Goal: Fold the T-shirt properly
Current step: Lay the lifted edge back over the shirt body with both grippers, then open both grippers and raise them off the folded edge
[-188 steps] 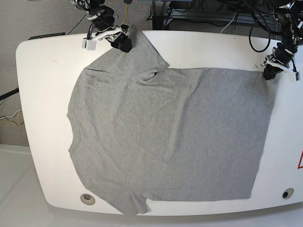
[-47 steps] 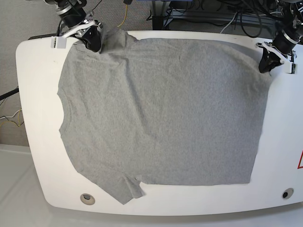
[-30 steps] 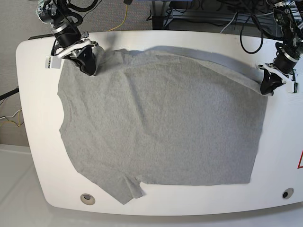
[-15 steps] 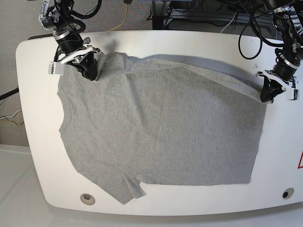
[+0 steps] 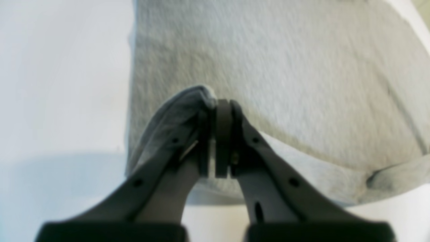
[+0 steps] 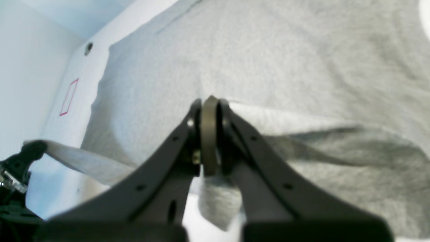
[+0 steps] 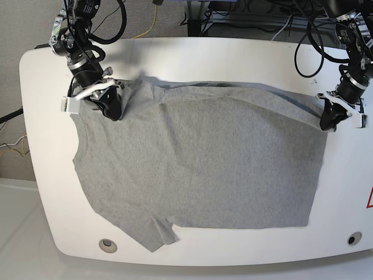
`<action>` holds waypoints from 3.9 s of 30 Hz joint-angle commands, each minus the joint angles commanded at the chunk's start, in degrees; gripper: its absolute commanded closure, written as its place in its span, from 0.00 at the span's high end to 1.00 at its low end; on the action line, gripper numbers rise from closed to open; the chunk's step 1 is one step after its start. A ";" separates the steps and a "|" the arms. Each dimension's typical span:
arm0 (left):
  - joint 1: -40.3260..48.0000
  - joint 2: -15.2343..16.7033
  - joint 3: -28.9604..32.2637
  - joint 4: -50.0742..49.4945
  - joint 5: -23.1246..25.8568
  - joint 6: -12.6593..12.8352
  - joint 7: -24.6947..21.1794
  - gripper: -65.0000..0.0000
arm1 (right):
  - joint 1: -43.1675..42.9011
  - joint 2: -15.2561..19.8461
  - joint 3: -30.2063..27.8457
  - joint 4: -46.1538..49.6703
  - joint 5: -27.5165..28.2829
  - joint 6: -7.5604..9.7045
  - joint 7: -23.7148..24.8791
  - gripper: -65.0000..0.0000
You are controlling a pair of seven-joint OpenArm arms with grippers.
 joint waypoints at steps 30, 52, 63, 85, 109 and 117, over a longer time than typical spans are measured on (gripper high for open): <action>-11.93 -0.97 1.02 -13.74 0.69 -0.16 1.21 0.00 | 21.03 2.36 -2.89 -24.31 0.02 -0.02 0.19 0.00; -12.49 -3.57 6.31 -13.99 1.45 1.51 -2.60 0.00 | 28.79 3.68 -4.85 -33.13 -2.30 0.47 1.27 0.00; -12.73 -4.18 7.38 -15.14 1.15 1.18 -4.27 0.00 | 29.94 3.70 -4.96 -35.04 -2.02 0.02 1.57 0.00; -11.43 -4.79 6.79 -15.15 7.15 1.30 -3.28 0.61 | 27.47 6.26 -3.82 -29.45 -5.75 1.42 1.56 0.60; 7.73 -4.41 5.78 8.11 7.45 0.26 -4.43 0.47 | 8.32 7.55 5.30 -7.37 -13.03 0.51 -1.70 0.62; 8.24 -3.95 5.35 7.78 7.20 0.20 -3.44 0.51 | 8.85 6.43 5.41 -12.76 -15.80 0.52 -0.64 0.63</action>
